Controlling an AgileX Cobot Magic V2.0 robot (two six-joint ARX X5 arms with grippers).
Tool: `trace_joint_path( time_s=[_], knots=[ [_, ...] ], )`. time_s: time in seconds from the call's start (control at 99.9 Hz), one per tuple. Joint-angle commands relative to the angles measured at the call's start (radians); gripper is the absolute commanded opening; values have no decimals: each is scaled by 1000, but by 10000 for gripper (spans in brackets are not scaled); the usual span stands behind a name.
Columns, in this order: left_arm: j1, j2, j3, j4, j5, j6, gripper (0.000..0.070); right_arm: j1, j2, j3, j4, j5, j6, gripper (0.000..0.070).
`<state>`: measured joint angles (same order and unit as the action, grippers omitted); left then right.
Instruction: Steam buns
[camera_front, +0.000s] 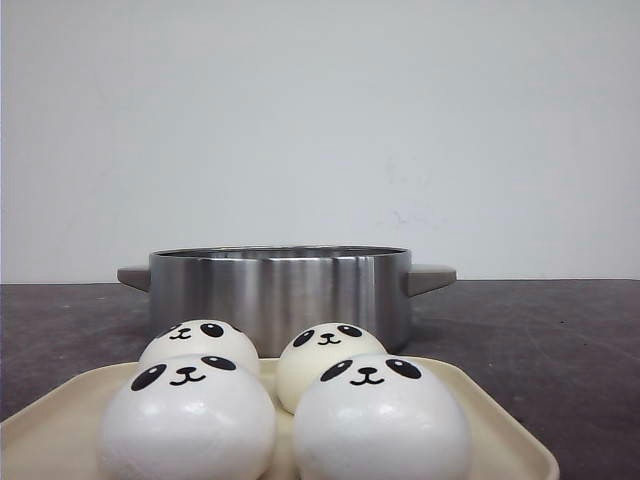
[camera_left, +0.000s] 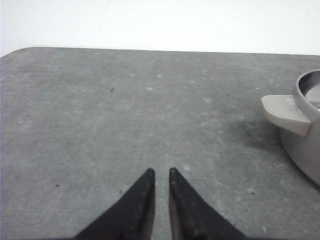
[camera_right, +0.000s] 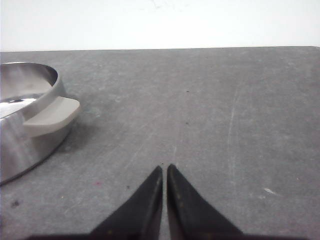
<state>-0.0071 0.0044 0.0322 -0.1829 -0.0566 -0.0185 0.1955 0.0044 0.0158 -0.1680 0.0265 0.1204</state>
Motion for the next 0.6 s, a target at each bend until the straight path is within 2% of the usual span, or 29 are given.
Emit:
trace_joint_path(
  time_s=[0.0, 0.34, 0.43, 0.501, 0.591],
  knots=[
    [0, -2, -18, -4, -6, -1, 0, 2, -1, -3, 11, 0, 3, 7],
    [0, -2, -18, -3, 4, -13, 0, 2, -1, -3, 13, -1, 23, 7],
    [0, -2, -18, 5, 14, -85, 0, 2, -1, -3, 13, -2, 77, 7],
    [0, -2, -18, 27, 15, -169, 0, 2, -1, -3, 13, -15, 162, 7],
    [0, -2, -14, 63, 29, -336, 0, 3, -1, -2, 17, -80, 245, 7]
  ],
)
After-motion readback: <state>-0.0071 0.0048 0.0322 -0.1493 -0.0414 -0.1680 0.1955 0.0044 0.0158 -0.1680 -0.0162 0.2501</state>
